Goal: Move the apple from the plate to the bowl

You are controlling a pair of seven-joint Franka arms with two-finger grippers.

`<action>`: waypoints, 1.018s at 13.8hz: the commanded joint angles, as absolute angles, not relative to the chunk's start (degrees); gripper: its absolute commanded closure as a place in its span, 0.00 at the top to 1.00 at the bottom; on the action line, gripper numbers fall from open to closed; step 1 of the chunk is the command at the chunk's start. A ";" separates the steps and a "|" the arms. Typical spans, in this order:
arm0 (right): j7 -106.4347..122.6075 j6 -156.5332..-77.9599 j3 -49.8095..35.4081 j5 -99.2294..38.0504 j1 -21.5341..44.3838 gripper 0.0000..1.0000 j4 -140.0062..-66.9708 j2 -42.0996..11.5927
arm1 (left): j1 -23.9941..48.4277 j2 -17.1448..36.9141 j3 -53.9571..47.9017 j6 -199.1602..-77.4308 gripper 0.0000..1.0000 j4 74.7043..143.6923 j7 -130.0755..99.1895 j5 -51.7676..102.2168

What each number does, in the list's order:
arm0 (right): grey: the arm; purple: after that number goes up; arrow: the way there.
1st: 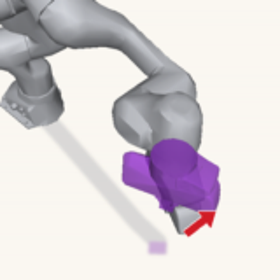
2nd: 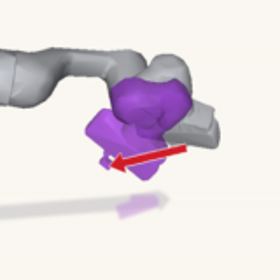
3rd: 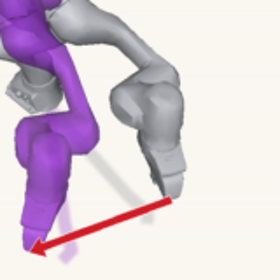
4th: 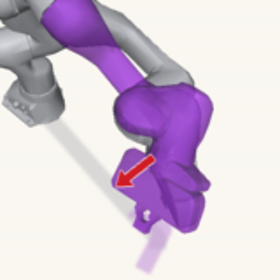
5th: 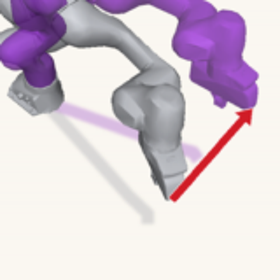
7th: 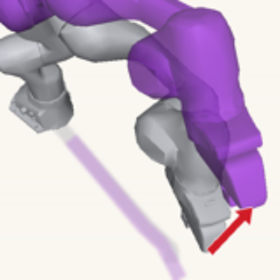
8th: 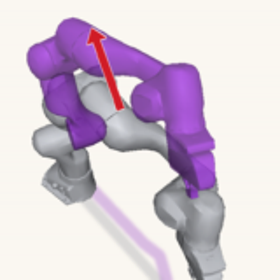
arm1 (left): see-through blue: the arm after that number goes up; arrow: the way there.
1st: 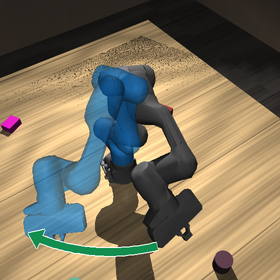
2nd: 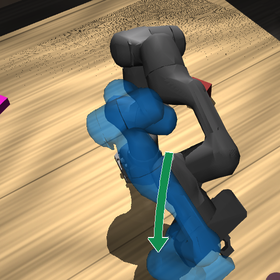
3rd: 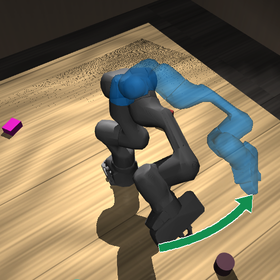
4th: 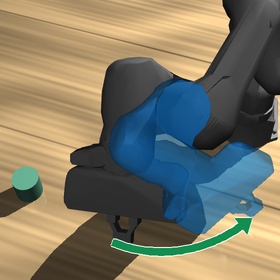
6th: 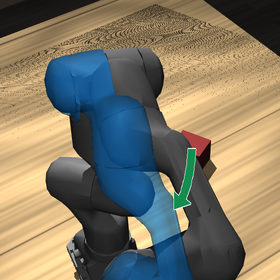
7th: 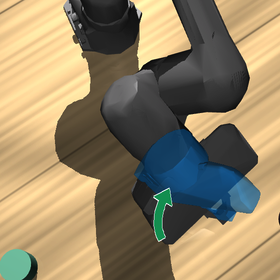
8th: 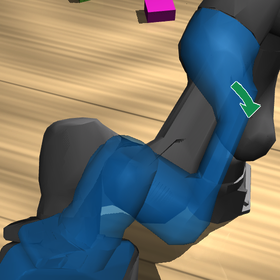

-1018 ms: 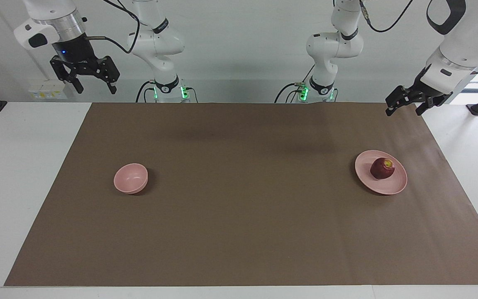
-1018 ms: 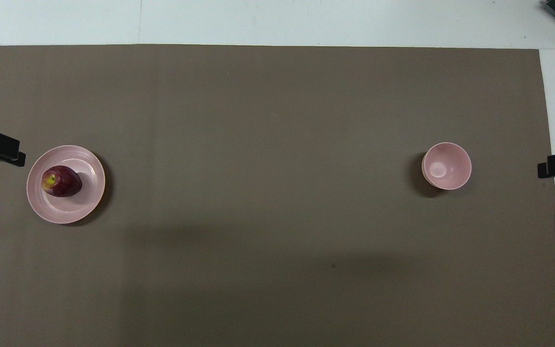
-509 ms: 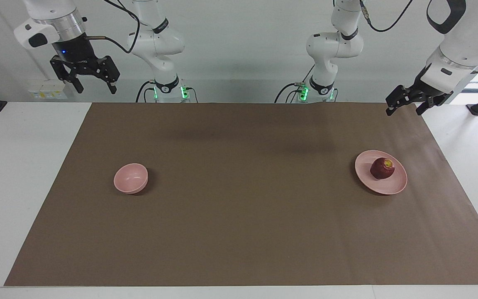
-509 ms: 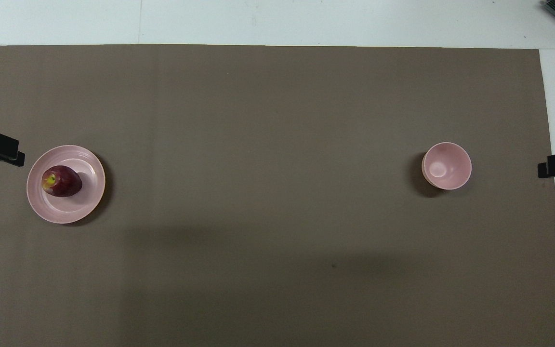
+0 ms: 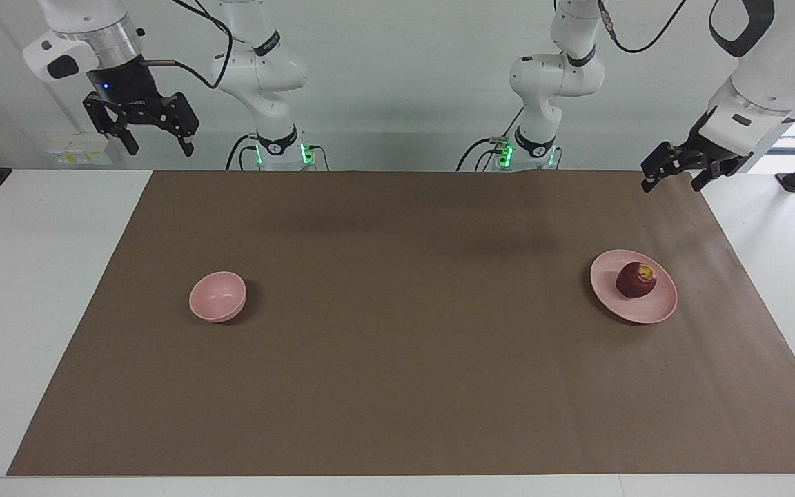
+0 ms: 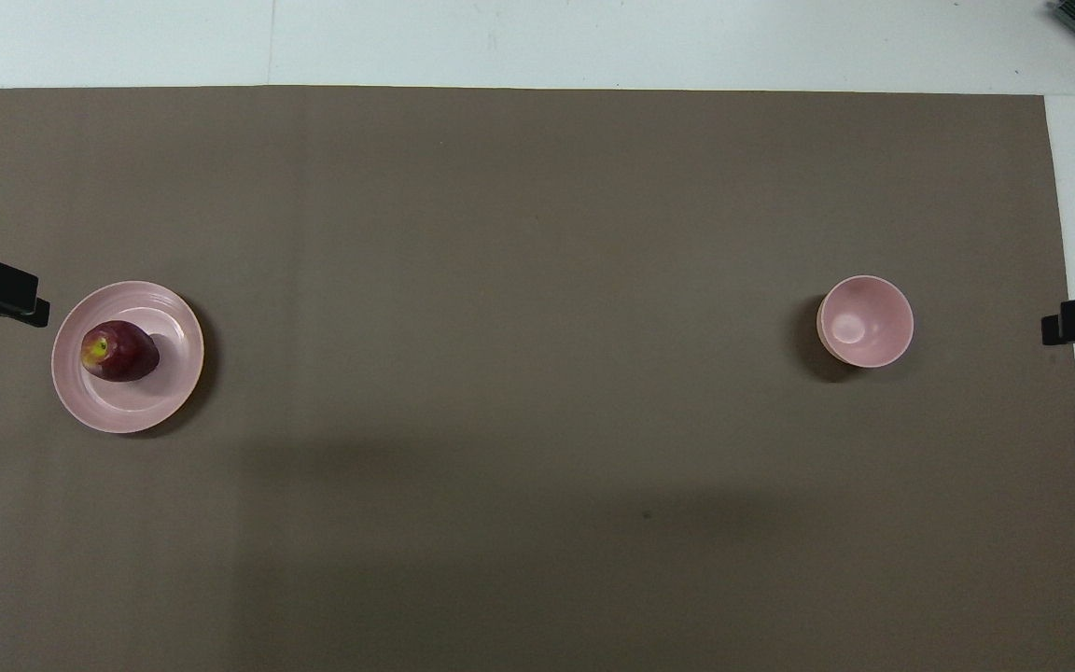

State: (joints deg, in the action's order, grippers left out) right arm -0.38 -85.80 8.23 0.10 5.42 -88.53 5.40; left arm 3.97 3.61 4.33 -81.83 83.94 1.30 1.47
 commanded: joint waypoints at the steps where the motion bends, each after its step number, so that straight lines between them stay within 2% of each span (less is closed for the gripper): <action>1: 0.18 -85.78 7.91 -0.44 4.83 1.00 -88.86 5.98 | 3.52 1.50 4.31 -85.24 1.00 89.37 1.93 1.49; 7: 0.18 -85.78 7.91 -0.44 4.83 1.00 -88.86 5.98 | 3.08 0.00 4.39 -93.94 1.00 98.34 3.78 1.49; 14: 0.18 -85.78 7.91 -0.44 4.75 1.00 -88.86 5.98 | -0.96 0.53 4.40 -106.33 1.00 107.56 12.03 1.49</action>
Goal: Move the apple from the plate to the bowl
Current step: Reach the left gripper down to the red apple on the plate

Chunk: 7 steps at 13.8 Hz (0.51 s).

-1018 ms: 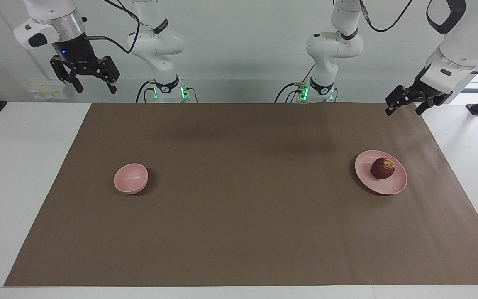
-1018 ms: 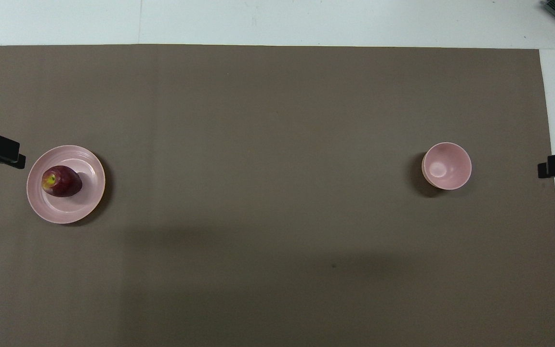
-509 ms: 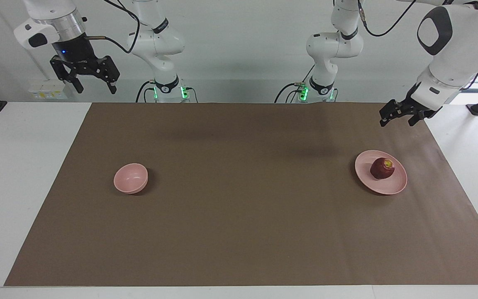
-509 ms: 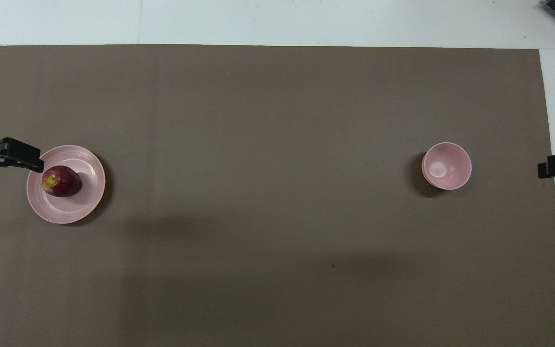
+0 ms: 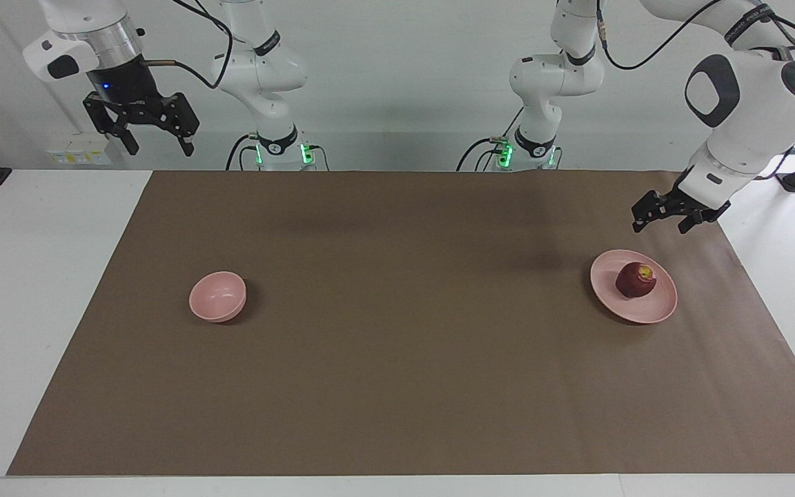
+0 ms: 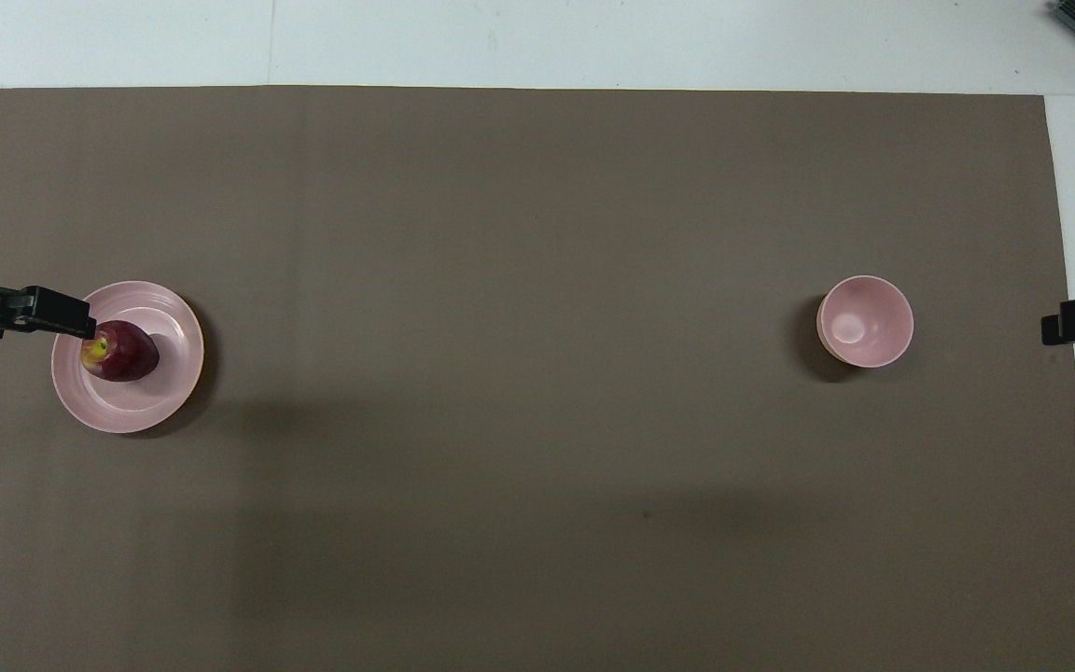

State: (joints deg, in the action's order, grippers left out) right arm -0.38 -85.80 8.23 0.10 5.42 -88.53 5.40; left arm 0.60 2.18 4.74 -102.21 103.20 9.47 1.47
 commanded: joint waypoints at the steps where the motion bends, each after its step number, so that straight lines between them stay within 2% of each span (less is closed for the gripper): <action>1: 0.18 -85.78 7.91 -0.44 4.83 1.00 -88.86 5.89 | -1.31 0.53 4.39 -108.70 1.00 109.06 13.09 1.49; 7: 0.18 -85.78 7.91 -0.44 4.83 1.00 -88.86 5.98 | -3.42 3.68 4.39 -116.79 1.00 114.43 16.17 1.49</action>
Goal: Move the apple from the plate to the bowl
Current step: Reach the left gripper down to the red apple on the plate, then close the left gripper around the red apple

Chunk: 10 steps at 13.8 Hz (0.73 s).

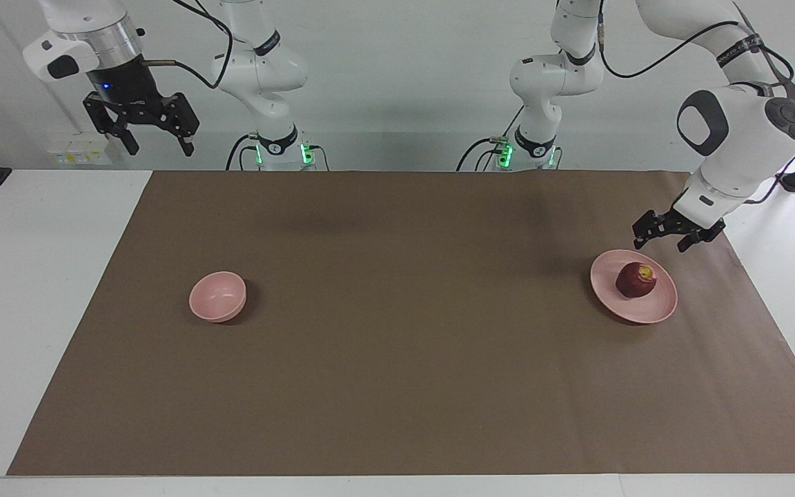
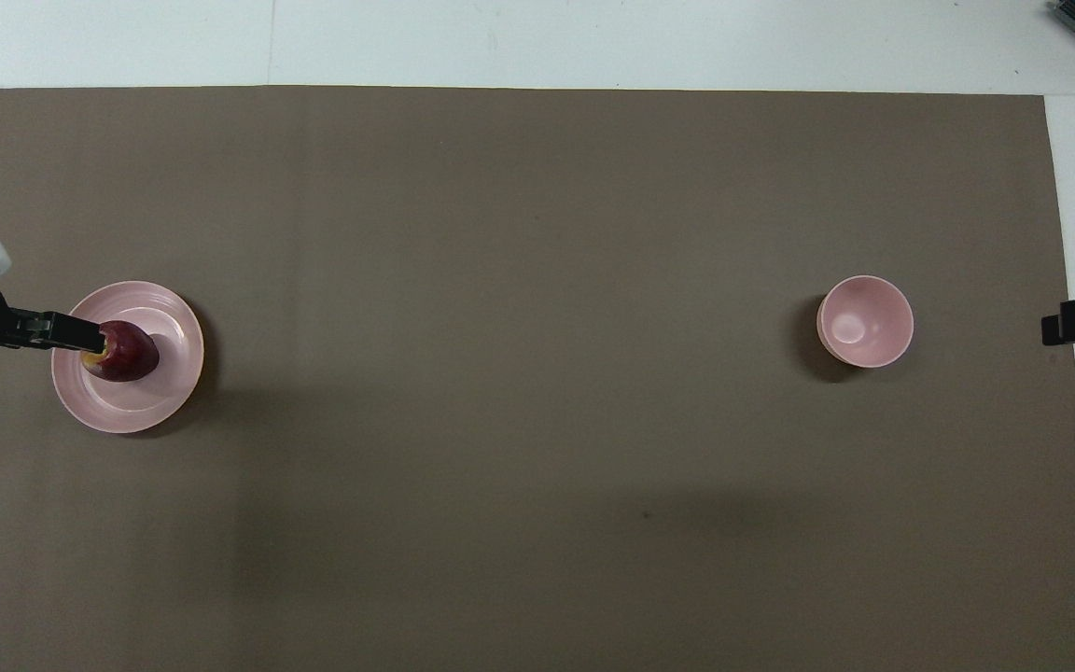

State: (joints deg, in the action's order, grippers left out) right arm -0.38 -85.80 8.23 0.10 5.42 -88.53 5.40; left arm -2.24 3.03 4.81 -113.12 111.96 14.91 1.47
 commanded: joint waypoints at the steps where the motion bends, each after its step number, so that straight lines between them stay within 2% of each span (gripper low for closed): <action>1: 0.18 -85.78 7.91 -0.44 4.83 1.00 -88.86 5.98 | -3.43 4.39 4.39 -118.37 1.00 115.22 16.17 1.49; 7: 0.18 -85.78 7.91 -0.44 4.83 1.00 -88.86 5.98 | -3.51 8.87 4.39 -124.79 1.00 117.68 16.17 1.49; 10: 0.18 -85.78 7.91 -0.53 4.83 1.00 -88.86 5.98 | -3.34 8.96 4.39 -127.26 1.00 119.27 16.17 1.49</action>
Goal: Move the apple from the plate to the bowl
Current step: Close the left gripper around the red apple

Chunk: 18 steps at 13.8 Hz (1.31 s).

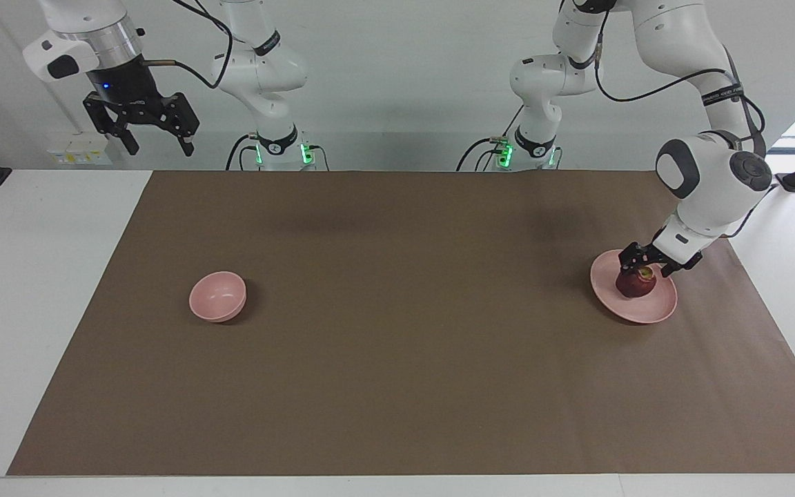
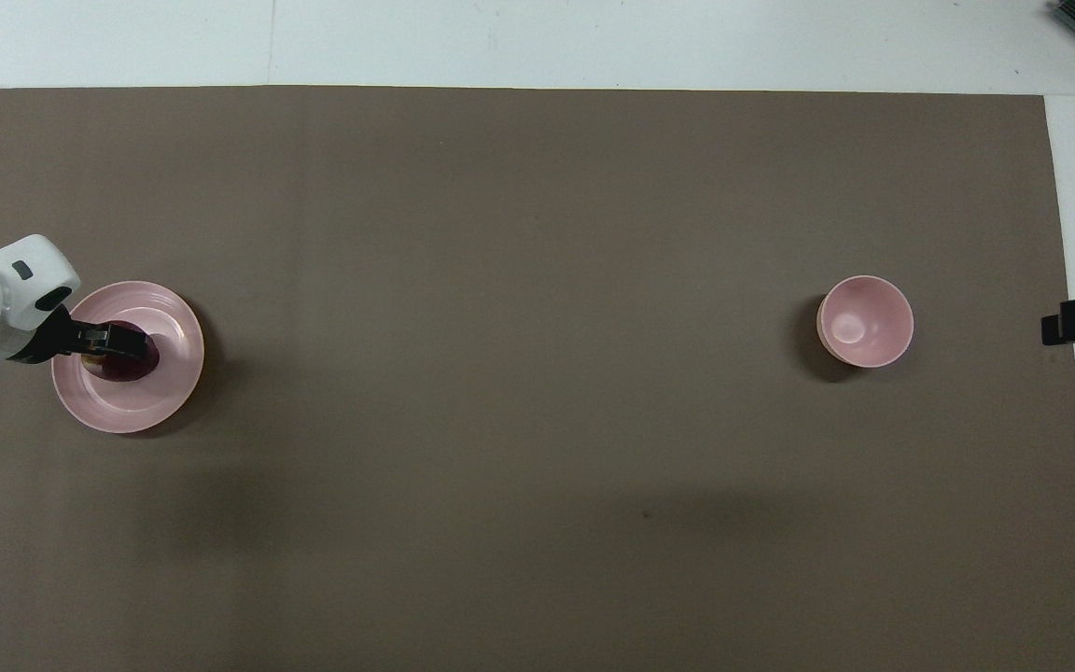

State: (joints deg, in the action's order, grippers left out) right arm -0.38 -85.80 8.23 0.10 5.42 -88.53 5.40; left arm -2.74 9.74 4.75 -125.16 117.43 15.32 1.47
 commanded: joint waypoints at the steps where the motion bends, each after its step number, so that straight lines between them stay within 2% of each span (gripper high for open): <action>1: 0.18 -85.78 7.91 -0.53 4.83 1.00 -88.86 5.98 | -3.34 9.40 4.39 -127.87 1.00 119.53 16.17 1.49; 18: 0.26 -85.69 7.91 -0.53 4.83 1.00 -88.86 5.98 | -2.99 11.69 4.39 -131.75 1.00 120.59 16.35 1.49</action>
